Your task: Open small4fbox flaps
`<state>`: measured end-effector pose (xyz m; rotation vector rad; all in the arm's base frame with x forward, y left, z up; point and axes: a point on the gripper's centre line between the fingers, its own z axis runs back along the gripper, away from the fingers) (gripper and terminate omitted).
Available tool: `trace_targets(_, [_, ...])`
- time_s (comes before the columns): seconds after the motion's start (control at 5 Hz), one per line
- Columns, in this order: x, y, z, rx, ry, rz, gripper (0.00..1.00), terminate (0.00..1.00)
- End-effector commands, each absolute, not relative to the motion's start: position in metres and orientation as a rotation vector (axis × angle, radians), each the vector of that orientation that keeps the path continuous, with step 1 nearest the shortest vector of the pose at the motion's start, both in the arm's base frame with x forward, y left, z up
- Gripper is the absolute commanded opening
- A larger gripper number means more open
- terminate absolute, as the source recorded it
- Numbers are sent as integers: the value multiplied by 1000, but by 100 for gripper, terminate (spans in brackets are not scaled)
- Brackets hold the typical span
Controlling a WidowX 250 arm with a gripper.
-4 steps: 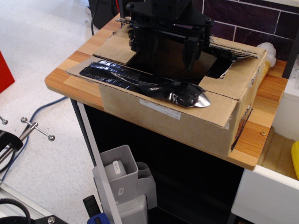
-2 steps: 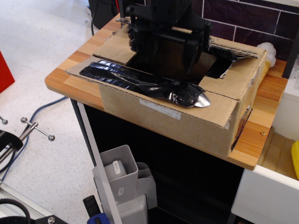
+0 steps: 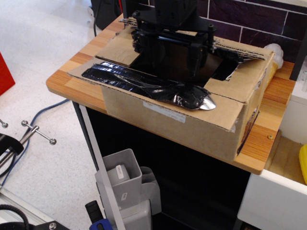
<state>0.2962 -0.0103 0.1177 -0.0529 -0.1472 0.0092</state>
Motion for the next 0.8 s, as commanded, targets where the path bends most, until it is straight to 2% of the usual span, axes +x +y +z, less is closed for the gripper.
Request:
trace_targets(0.0, [318,4,143,-53,-181,-53,100,0])
trace_targets(0.2, [327,9,146,-52,-181,-75,100,0])
trace_targets(0.6, [340,9,159,9,-243,-89,100,0])
